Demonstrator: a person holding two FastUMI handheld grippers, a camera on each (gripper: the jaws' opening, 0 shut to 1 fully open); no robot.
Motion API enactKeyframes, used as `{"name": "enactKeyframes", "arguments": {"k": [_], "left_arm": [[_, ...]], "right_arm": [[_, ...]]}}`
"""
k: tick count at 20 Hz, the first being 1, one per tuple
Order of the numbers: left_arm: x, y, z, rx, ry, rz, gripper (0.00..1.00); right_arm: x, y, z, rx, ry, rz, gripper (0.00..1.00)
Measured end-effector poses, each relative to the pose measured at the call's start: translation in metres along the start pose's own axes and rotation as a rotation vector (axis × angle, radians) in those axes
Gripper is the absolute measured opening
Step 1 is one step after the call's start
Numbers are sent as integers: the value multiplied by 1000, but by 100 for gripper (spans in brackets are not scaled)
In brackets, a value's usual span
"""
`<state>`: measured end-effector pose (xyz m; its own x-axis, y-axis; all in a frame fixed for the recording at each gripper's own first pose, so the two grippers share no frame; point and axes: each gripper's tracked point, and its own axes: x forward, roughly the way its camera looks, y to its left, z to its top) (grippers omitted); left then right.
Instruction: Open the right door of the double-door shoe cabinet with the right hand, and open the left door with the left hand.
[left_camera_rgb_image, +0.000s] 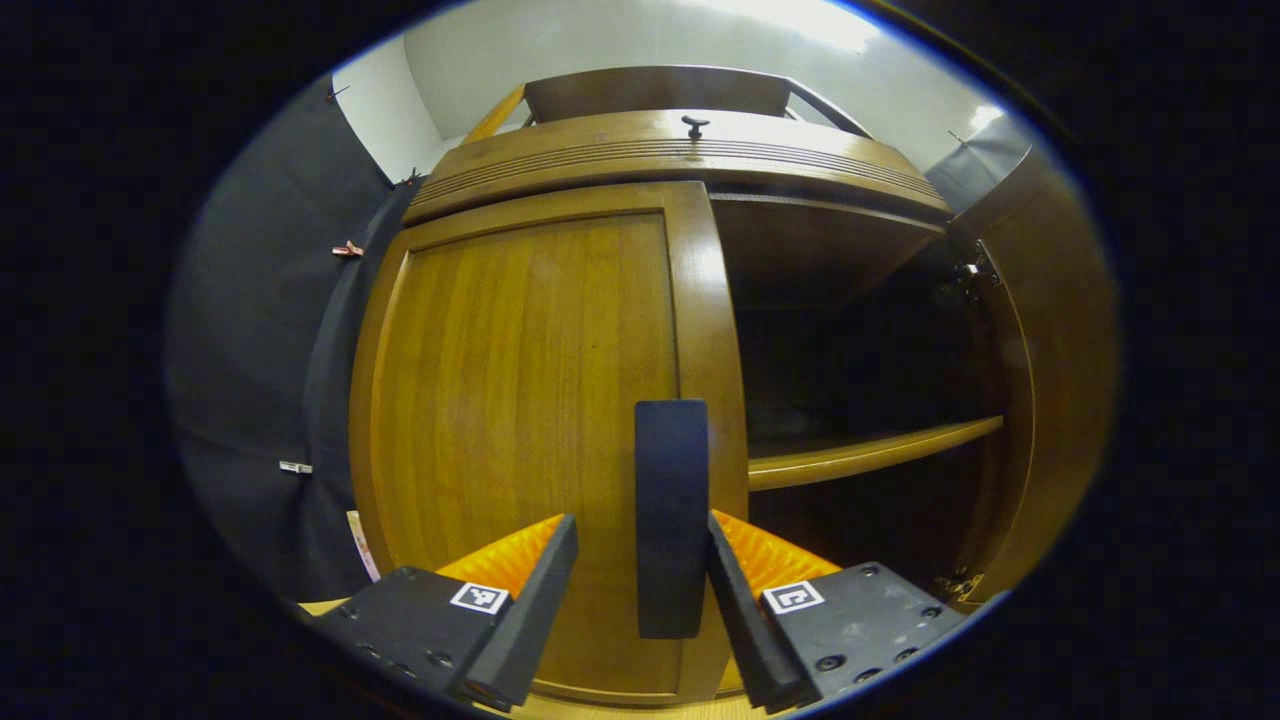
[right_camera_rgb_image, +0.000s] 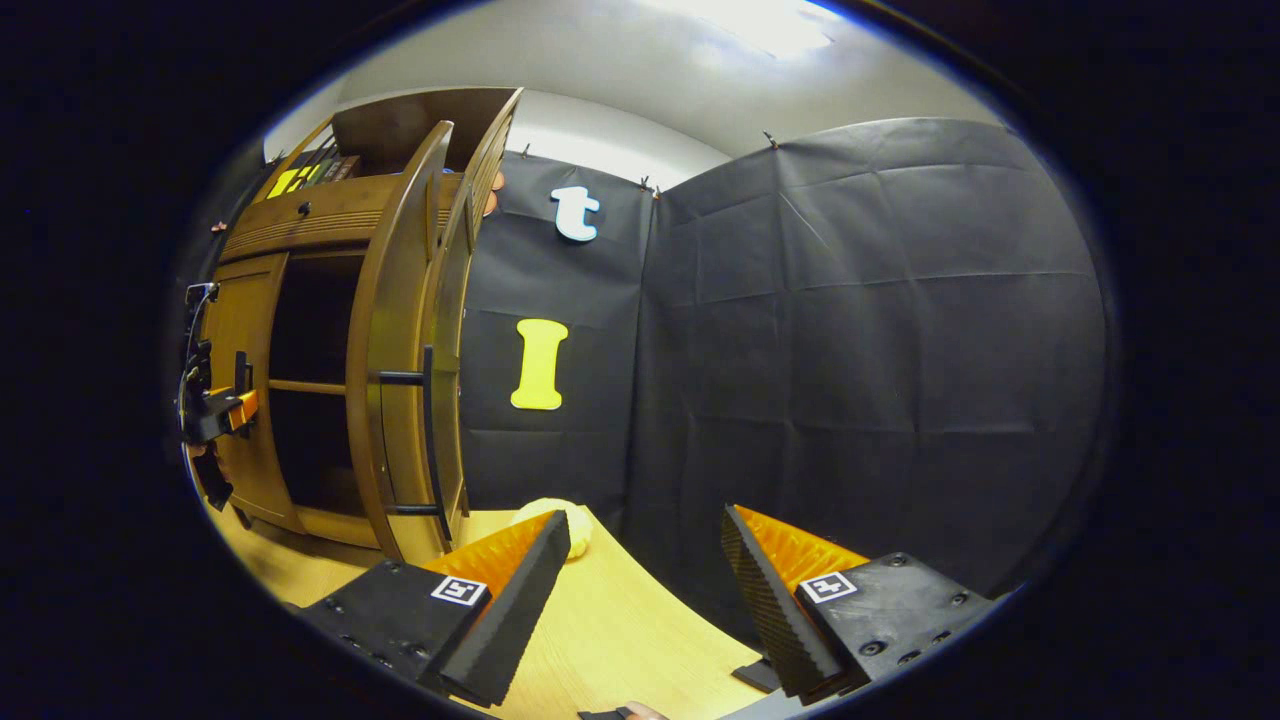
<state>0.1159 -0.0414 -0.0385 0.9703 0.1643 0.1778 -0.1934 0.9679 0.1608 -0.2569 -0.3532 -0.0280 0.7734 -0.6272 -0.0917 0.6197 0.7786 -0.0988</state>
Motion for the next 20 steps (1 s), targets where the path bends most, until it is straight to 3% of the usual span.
{"name": "enactKeyframes", "arguments": {"k": [2, 4, 6, 10, 15, 20], "left_arm": [[0, -5, 3, -14, -15, -29, 71], [1, -13, 5, -53, -19, -68, 56], [0, -9, 3, -65, -12, -55, 41], [-1, -10, 3, -50, 13, -43, 36], [-16, -8, 6, -78, 42, -85, 32], [-47, 1, 12, -124, 67, -151, 32]], "right_arm": [[-3, -3, -2, -11, 6, -14, 97], [-10, -8, 1, -24, 7, -28, 97], [-20, -16, 1, -46, 10, -53, 97], [-39, -31, 7, -82, 4, -112, 97], [-50, -36, 17, -65, -10, -144, 95], [-71, -22, 37, -58, -47, -114, 95]]}}
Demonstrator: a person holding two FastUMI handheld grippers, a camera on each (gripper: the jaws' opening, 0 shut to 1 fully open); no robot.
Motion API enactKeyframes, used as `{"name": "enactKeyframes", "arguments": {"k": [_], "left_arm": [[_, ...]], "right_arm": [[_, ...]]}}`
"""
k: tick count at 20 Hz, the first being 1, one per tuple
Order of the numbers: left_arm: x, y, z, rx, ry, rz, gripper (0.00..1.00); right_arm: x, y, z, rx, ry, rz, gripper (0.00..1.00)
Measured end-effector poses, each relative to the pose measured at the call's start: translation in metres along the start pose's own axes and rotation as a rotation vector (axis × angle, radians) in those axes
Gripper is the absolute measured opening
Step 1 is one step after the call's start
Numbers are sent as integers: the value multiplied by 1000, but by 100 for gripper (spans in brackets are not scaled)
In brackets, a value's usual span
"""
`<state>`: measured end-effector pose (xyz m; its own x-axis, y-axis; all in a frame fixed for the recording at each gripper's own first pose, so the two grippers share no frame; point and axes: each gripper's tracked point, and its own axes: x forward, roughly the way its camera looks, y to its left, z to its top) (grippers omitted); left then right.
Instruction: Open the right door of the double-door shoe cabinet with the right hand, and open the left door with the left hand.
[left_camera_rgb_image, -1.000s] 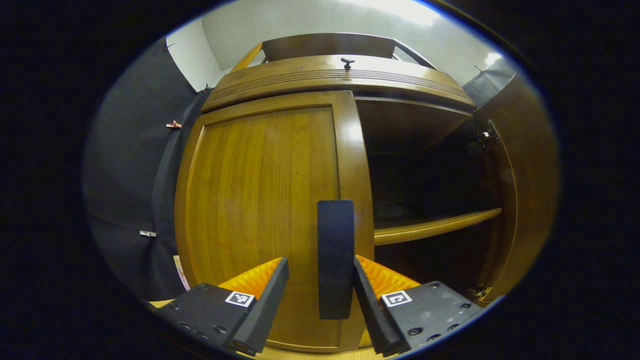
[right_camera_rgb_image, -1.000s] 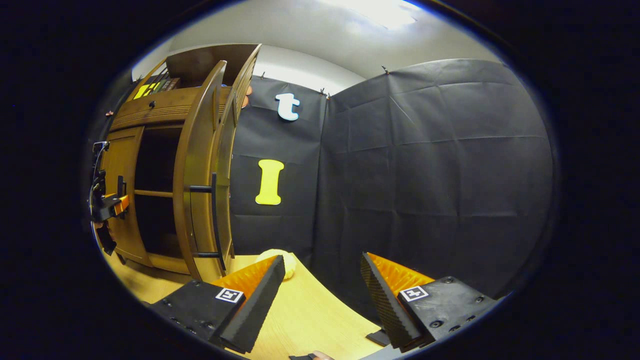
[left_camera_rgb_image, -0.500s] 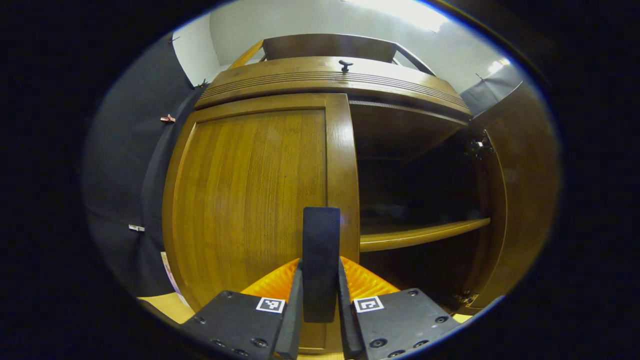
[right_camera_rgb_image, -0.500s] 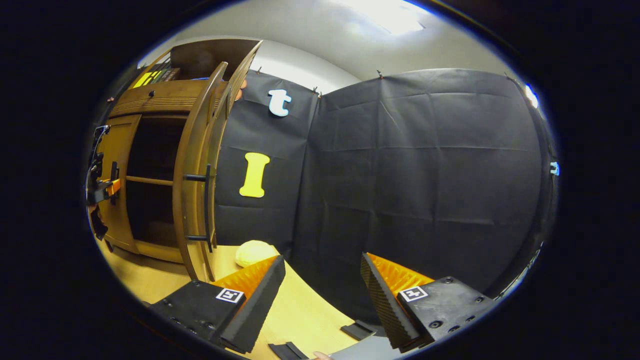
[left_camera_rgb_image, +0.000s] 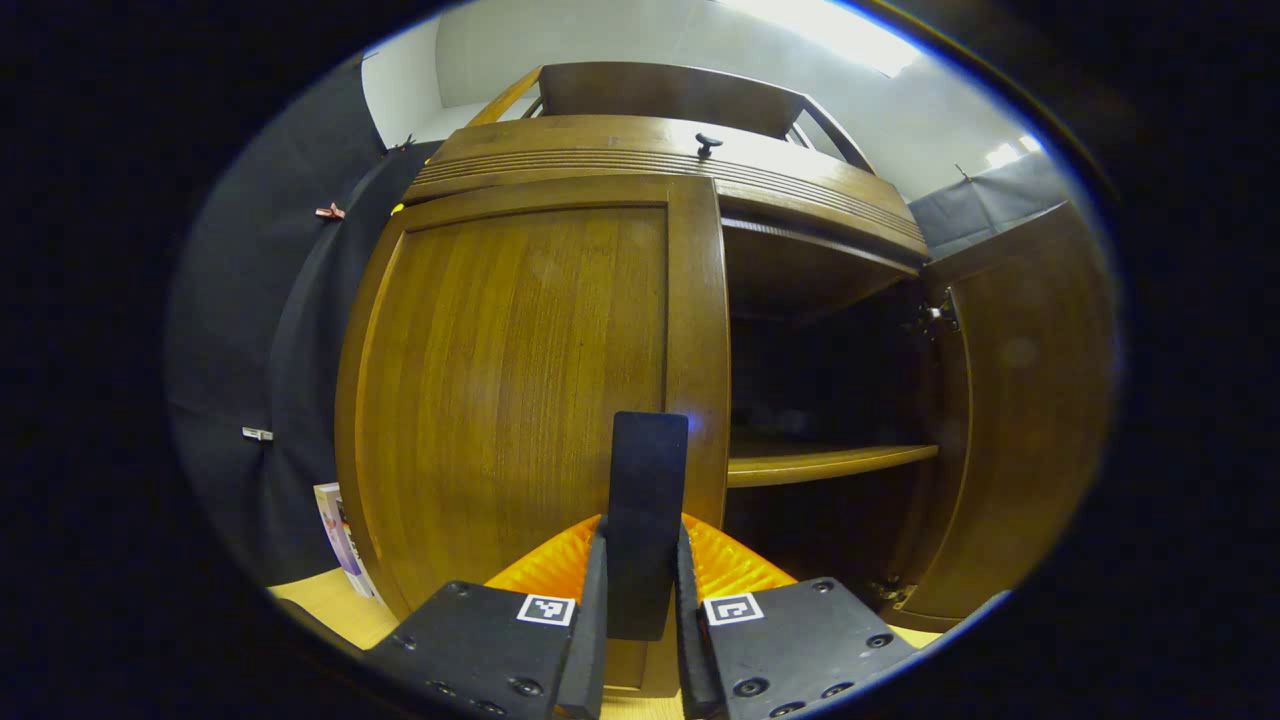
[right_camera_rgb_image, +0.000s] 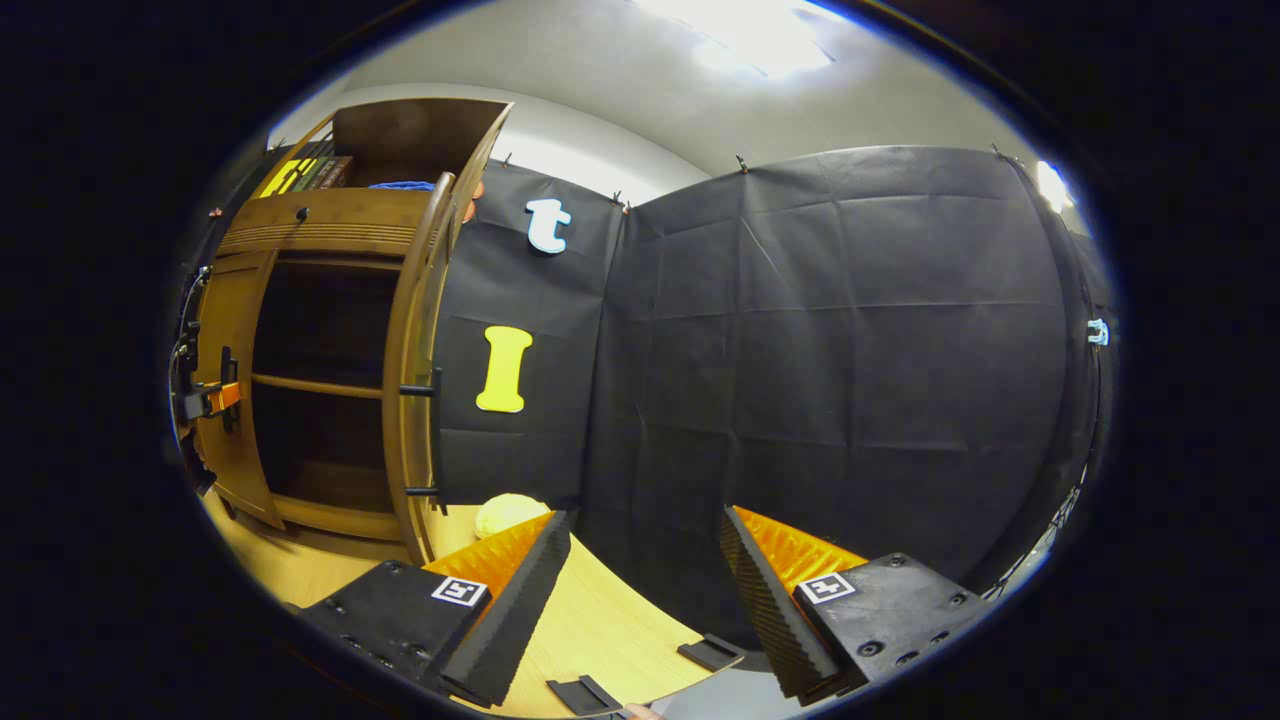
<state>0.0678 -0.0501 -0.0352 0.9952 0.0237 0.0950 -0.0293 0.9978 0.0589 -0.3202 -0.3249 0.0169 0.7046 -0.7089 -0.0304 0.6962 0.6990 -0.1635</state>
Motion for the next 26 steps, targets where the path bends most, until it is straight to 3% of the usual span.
{"name": "enactKeyframes", "arguments": {"k": [5, 13, 26], "left_arm": [[-41, 10, 6, -3, 27, -59, 31], [-100, 41, 15, -12, 28, -83, 33], [-184, 141, 34, -16, -18, -3, 27]], "right_arm": [[-23, 23, 9, -32, -29, 60, 96], [-26, 68, 12, -44, -30, 139, 98], [-53, 204, 29, -33, -67, 402, 97]]}}
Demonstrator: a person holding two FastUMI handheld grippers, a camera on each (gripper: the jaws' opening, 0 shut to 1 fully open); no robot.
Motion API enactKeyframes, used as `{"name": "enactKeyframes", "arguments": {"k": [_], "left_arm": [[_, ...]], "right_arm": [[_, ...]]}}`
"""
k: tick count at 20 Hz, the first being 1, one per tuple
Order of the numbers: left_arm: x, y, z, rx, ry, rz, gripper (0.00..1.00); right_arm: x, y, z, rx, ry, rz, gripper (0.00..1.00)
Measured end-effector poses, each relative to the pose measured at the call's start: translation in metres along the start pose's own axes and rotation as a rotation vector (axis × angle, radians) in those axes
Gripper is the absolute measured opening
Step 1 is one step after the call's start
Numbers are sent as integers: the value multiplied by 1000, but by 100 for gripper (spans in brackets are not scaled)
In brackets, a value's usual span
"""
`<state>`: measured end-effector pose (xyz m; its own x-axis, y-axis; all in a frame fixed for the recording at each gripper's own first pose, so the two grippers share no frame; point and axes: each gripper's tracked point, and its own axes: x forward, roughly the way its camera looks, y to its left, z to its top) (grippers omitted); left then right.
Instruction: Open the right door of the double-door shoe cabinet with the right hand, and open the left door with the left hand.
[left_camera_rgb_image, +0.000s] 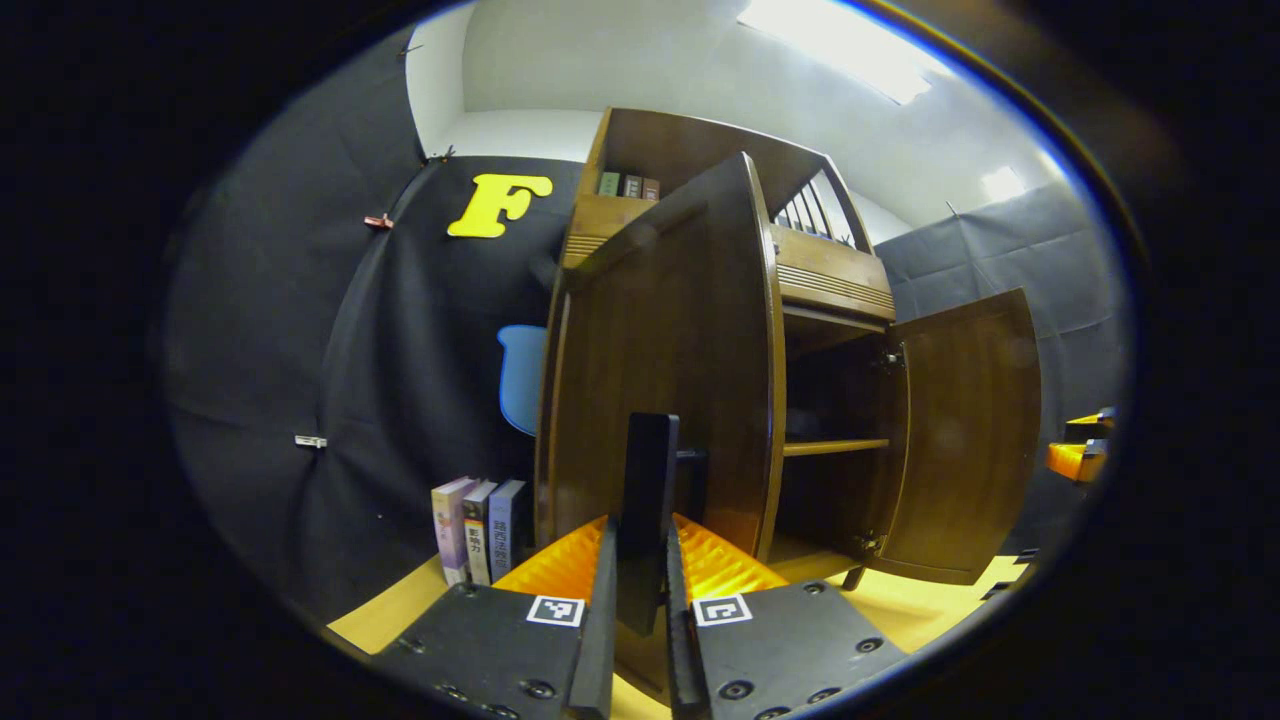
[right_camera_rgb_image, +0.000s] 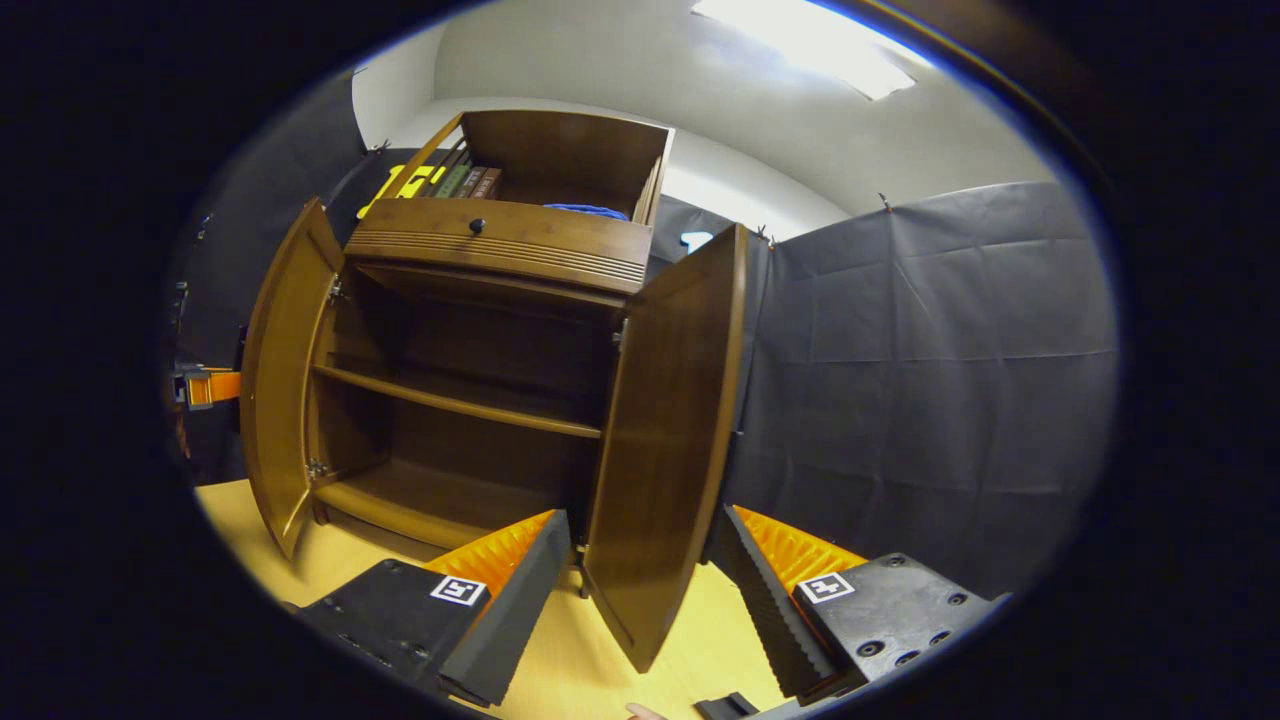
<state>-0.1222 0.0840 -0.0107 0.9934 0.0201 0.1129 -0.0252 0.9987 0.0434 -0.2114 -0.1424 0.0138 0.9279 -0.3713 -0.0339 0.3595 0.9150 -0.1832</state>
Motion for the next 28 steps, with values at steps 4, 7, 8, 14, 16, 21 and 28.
{"name": "enactKeyframes", "arguments": {"k": [4, 7, 8, 14, 16, 21, 28], "left_arm": [[-13, 46, 9, 29, -33, 111, 23], [-21, 71, 9, 84, -20, 177, 14], [-24, 70, 9, 79, -14, 173, 14], [-55, 60, 26, 118, -16, 185, 14], [-69, 44, 41, 135, -36, 168, 14], [-71, -46, 38, 71, 3, -71, 16], [-29, -98, 34, 73, -27, -184, 36]], "right_arm": [[-5, 32, 4, 19, -19, 62, 97], [0, 50, 5, 35, -17, 95, 95], [3, 57, 5, 38, -19, 107, 95], [19, 90, 3, 32, -21, 178, 97], [25, 103, 3, 41, -23, 216, 97], [41, 130, 9, 86, -43, 284, 97], [45, 138, 20, 163, -62, 333, 97]]}}
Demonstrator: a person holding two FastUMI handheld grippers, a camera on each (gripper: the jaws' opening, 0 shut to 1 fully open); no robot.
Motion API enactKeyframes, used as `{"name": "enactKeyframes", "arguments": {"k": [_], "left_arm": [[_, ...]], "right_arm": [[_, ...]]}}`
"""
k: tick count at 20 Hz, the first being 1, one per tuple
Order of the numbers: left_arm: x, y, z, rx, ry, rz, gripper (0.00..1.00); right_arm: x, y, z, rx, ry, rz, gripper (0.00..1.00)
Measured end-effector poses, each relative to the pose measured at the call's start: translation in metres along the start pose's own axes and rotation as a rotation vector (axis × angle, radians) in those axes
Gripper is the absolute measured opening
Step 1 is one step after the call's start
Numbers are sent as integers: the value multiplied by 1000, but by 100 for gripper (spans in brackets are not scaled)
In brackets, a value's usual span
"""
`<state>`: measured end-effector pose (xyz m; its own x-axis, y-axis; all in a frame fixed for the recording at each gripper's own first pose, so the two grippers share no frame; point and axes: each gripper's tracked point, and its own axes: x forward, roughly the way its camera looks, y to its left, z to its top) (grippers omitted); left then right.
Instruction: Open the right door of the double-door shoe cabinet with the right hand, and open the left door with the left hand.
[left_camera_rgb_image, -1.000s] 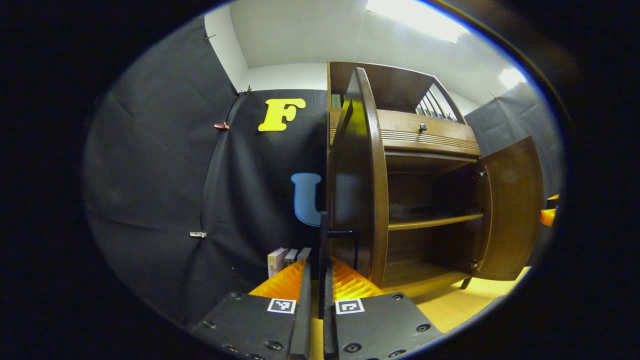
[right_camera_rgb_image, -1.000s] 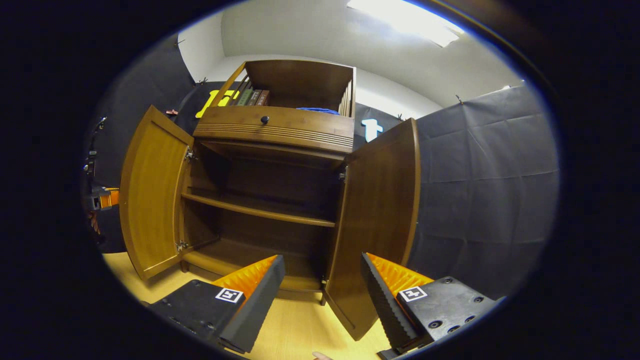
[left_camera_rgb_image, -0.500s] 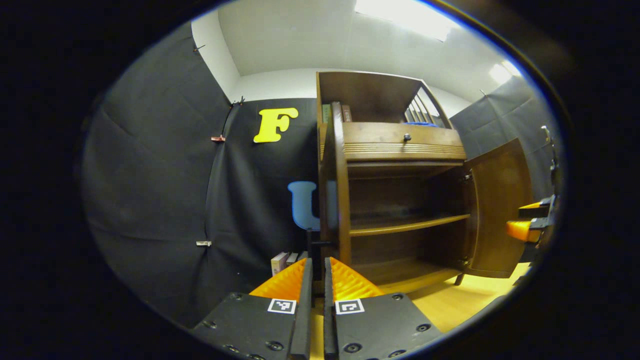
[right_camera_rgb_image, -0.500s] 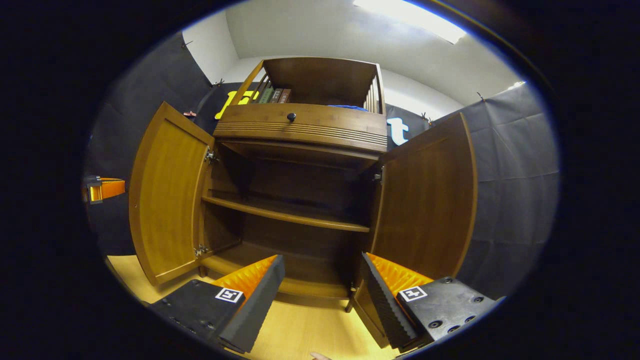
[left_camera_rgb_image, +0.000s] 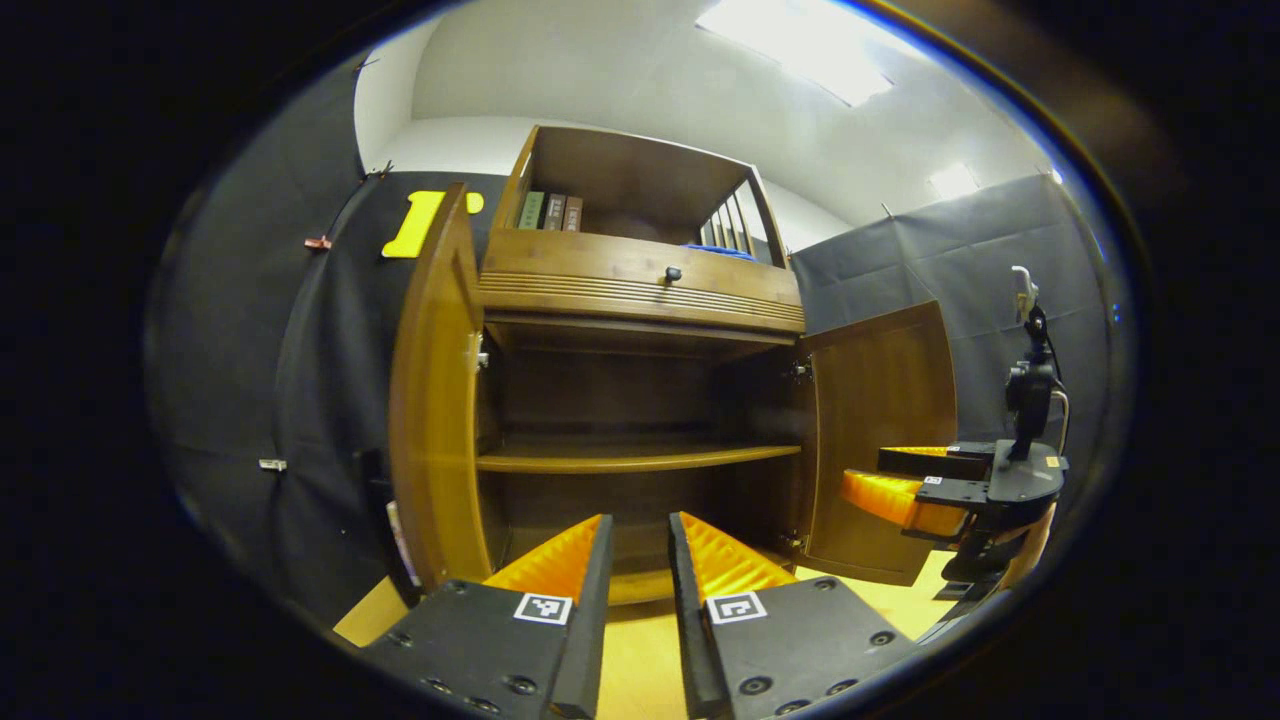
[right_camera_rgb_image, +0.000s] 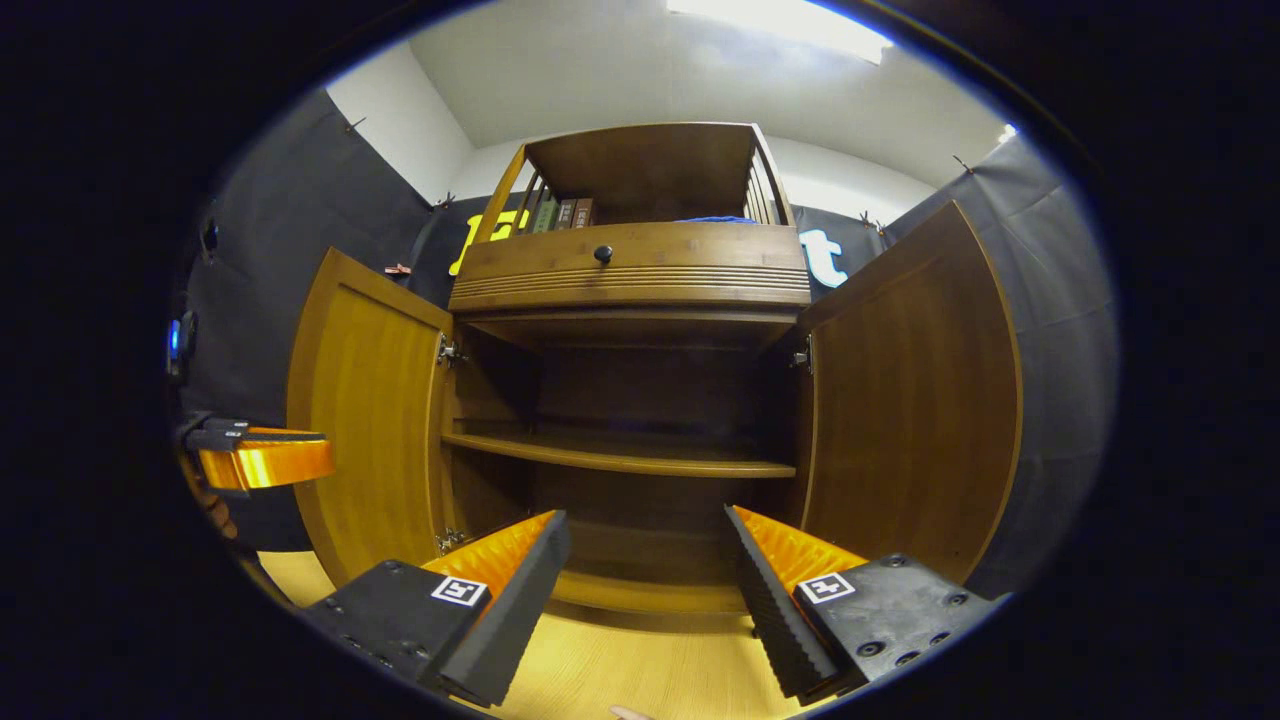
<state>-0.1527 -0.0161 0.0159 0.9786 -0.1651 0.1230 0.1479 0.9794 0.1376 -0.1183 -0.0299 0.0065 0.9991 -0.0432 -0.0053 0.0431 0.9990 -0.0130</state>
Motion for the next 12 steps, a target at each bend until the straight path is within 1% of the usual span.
{"name": "enactKeyframes", "arguments": {"k": [3, 5, 7, 9, 11, 12], "left_arm": [[17, -4, -3, 20, -5, 49, 65], [31, -5, -14, 25, 39, 81, 84], [46, -5, -21, 9, 53, 94, 98], [57, -8, -24, -12, 59, 92, 98], [62, -7, -28, -3, 67, 107, 99], [65, -7, -28, 4, 65, 115, 98]], "right_arm": [[5, -12, -2, -48, 8, -38, 97], [7, -6, -3, -54, 16, -25, 97], [8, 0, -2, -58, 14, -2, 97], [9, 4, 0, -59, 8, 14, 96], [8, 7, -1, -55, 11, 29, 97], [9, 8, -1, -54, 14, 34, 97]]}}
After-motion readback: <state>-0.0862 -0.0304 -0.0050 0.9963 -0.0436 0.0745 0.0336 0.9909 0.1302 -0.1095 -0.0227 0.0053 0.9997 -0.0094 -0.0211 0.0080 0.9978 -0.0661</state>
